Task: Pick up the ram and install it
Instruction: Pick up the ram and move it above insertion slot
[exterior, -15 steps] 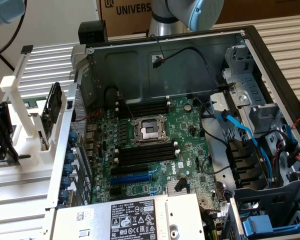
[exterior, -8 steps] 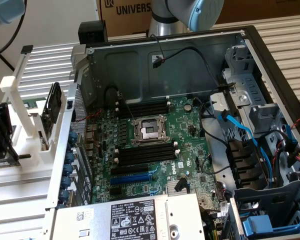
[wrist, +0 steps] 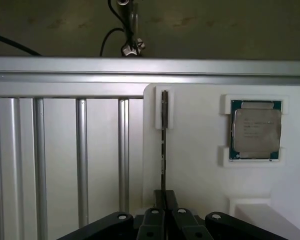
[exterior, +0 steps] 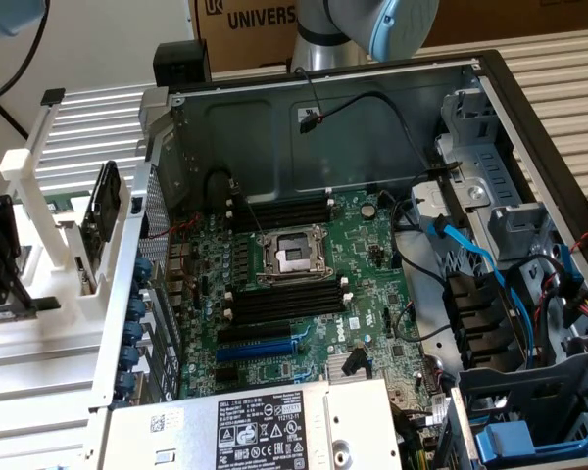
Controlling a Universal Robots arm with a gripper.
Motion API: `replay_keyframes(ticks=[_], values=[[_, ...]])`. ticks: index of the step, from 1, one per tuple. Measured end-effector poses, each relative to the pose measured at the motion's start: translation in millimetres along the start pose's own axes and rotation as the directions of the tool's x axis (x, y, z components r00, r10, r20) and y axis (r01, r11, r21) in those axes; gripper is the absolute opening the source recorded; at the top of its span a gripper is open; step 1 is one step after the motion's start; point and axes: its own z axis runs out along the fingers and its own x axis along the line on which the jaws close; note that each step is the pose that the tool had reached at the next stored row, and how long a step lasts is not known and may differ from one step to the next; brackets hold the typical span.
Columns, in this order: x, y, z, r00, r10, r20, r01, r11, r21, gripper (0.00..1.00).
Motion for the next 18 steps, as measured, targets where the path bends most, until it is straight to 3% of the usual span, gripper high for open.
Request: replay_keyframes(ticks=[9,18], values=[[-0.9,-0.4,-23.2,1.0,0.0,0.0,0.0,1.0,-0.0001,0.12],[-2.4,-0.5,-56.2,1.0,0.002,-0.0001,-0.002,1.0,0.0001,0.12]])
